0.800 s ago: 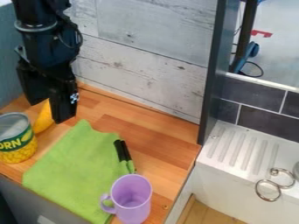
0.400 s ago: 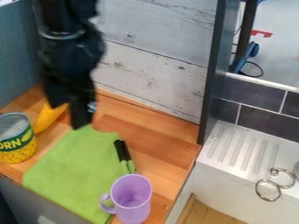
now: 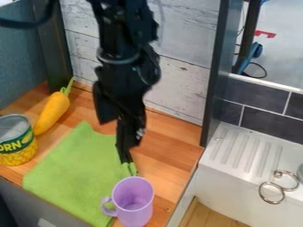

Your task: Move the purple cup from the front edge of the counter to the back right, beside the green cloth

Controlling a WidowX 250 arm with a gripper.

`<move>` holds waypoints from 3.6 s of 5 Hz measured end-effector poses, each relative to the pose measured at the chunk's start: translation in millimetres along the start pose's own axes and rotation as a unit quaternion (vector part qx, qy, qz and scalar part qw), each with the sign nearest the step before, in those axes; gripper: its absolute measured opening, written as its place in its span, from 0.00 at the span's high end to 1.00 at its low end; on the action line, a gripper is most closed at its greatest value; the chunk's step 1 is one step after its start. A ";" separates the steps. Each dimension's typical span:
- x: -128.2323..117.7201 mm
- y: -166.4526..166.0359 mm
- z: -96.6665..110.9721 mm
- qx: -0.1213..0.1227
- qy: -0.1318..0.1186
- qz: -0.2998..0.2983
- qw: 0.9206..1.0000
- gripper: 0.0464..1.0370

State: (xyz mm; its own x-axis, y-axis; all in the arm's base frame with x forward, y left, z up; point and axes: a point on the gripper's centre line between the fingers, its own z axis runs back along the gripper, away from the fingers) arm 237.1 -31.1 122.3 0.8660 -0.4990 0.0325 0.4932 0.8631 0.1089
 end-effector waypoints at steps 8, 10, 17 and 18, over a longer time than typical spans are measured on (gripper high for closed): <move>-5.7 -19.0 -79.2 -0.028 0.059 -0.040 0.997 0.07; -4.8 -21.2 -89.7 -0.034 0.065 -0.040 0.996 0.59; 35.3 1.1 -32.4 -0.020 -0.035 0.189 0.981 0.96; 38.9 4.5 -43.3 -0.013 -0.022 0.234 0.972 0.96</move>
State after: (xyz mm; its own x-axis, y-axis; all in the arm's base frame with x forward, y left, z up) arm 276.7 -43.2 81.0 0.9918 -0.0530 0.1160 0.0478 0.9978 0.0466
